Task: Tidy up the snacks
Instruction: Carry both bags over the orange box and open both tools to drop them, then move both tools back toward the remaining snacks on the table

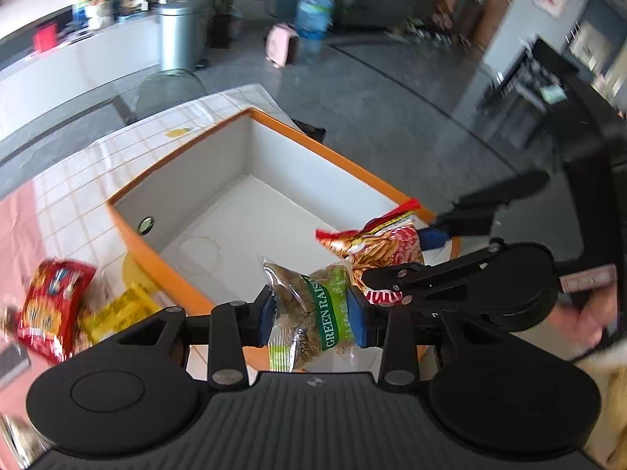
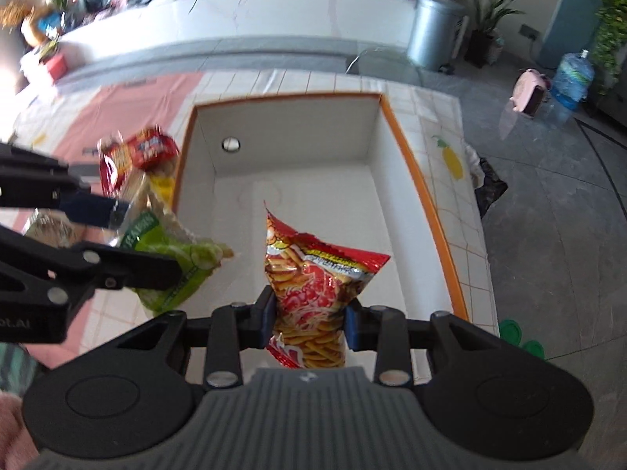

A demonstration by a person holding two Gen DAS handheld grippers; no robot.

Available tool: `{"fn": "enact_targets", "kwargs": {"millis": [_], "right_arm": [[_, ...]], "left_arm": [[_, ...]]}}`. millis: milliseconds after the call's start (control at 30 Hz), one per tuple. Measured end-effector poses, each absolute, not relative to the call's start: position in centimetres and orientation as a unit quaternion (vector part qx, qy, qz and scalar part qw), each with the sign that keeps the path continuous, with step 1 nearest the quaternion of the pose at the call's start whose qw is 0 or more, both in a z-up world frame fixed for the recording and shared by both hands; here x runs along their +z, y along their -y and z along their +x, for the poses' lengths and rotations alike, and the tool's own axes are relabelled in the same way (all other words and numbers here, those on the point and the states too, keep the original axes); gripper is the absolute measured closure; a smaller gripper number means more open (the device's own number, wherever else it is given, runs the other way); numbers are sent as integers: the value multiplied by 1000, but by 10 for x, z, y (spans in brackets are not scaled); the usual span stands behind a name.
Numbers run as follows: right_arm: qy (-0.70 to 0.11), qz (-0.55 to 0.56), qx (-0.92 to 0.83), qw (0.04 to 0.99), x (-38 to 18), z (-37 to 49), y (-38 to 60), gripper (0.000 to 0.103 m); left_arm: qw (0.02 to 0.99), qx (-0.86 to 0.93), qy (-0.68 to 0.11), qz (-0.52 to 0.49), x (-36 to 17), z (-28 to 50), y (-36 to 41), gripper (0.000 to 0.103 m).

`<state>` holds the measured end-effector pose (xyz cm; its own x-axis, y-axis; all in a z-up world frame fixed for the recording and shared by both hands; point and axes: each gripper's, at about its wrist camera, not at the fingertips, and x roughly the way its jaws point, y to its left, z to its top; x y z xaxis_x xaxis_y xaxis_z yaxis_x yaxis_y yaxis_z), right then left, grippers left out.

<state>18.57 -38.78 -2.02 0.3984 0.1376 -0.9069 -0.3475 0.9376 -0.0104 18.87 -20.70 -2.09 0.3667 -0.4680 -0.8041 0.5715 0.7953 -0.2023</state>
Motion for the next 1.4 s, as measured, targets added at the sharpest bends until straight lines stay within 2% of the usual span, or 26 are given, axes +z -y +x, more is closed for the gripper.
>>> {"fn": "enact_targets", "kwargs": {"millis": [433,800,900,967,1067,1200,1400], "right_arm": [[-598,-138,183,768,-85,222,391,71],[-621,-149,199,744,-106,232,386,69],[-623,-150,195,743,-106,234,386,68],[-624,-154,191,742,-106,233,384,64],[-621,-159,181,746,-101,230,383,58],[-611,-168,168,755,-90,225,381,50],[-602,-159,155,767,-66,217,379,47]], "left_arm": [[763,-348,-523,148,-78,215,249,61],[735,-350,-542,211,-107,222,264,59],[734,-345,-541,222,-107,220,266,57],[736,-344,-541,218,-105,220,266,57],[742,-338,-537,217,-102,219,266,48],[756,-338,-518,214,-92,214,262,46],[777,-340,-491,196,-55,199,248,46]]}}
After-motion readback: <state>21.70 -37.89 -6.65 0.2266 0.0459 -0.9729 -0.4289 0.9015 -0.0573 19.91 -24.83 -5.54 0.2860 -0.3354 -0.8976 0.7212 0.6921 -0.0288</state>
